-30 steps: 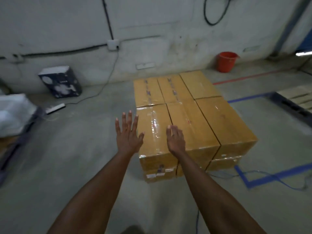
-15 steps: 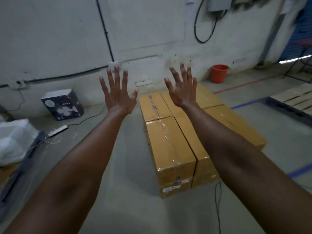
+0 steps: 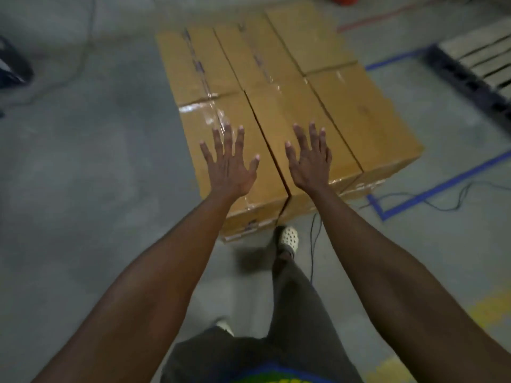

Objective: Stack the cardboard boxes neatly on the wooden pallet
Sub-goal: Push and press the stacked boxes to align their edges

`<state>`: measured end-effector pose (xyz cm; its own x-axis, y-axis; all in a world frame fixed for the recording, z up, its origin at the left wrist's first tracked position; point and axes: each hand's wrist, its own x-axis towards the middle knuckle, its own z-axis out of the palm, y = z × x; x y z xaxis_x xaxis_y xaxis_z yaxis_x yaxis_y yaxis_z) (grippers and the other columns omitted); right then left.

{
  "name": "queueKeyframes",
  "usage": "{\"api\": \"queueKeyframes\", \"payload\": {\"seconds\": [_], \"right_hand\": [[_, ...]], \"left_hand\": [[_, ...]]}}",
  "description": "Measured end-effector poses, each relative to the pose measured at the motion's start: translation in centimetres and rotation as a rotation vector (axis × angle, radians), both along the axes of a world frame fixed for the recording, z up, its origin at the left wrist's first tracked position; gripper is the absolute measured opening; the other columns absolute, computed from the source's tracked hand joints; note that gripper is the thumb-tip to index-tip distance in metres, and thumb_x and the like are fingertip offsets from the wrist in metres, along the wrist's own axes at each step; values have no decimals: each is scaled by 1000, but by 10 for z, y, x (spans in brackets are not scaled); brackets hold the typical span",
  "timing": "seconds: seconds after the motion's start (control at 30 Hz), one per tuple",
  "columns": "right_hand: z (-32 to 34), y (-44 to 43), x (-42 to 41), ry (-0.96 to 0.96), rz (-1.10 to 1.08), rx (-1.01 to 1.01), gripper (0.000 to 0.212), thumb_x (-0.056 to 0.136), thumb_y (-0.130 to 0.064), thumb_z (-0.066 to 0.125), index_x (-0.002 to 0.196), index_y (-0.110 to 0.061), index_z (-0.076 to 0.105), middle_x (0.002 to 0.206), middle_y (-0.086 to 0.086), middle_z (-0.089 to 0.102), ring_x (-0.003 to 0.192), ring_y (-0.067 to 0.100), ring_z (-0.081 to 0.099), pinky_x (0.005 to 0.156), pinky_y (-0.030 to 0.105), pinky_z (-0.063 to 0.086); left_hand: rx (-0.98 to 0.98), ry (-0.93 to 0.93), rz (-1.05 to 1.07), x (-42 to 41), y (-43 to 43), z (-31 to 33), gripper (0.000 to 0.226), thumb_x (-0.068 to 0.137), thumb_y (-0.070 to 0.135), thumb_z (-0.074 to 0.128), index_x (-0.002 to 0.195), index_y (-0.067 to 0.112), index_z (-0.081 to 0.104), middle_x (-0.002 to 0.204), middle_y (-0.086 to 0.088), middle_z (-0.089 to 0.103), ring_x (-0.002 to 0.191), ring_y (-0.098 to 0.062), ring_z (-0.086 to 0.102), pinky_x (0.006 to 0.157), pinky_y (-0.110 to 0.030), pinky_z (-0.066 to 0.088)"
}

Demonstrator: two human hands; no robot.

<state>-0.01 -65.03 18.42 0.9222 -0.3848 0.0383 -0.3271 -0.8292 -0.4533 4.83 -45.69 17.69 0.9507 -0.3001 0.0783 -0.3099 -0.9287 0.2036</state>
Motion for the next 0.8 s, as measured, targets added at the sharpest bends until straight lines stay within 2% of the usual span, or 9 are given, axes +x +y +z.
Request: {"api": "queueKeyframes", "payload": {"seconds": [0.2, 0.4, 0.57, 0.67, 0.8], "right_hand": [[-122, -62, 89, 196, 129, 61, 52, 107, -54, 19, 158, -43, 19, 170, -3, 6, 156, 25, -3, 122, 55, 11], [-197, -100, 181, 235, 272, -24, 53, 109, -43, 14, 161, -33, 16, 170, -2, 10, 157, 24, 0, 123, 53, 12], [-235, -77, 180, 297, 373, -157, 59, 109, -44, 15, 162, -25, -4, 169, 2, -11, 156, 25, -12, 125, 51, 5], [-237, -74, 183, 328, 362, -168, 60, 108, -45, 14, 162, -25, -4, 169, 3, -12, 155, 26, -12, 124, 53, 7], [-233, -73, 185, 365, 365, -209, 61, 107, -47, 15, 162, -26, -4, 169, 3, -12, 155, 26, -13, 124, 54, 6]], "left_hand": [[-40, 187, 67, 73, -97, -132, 70, 103, 56, 25, 163, 25, 8, 171, -4, 1, 157, -32, -5, 122, -63, -1], [-186, 250, 255, 135, -123, -211, 65, 106, 34, 28, 163, 12, 5, 171, -5, 5, 157, -26, -2, 126, -52, 3], [-168, 238, 213, 135, -128, -238, 60, 107, 27, 32, 162, 9, 13, 171, -9, 5, 158, -25, -1, 127, -49, 2], [-158, 252, 196, 138, -128, -239, 61, 108, 26, 35, 162, 11, 11, 171, -9, 1, 158, -25, -3, 126, -51, 3], [-73, 273, 229, 136, -130, -237, 63, 108, 35, 31, 163, 13, 8, 171, -8, -2, 157, -24, -5, 126, -52, 5]]}}
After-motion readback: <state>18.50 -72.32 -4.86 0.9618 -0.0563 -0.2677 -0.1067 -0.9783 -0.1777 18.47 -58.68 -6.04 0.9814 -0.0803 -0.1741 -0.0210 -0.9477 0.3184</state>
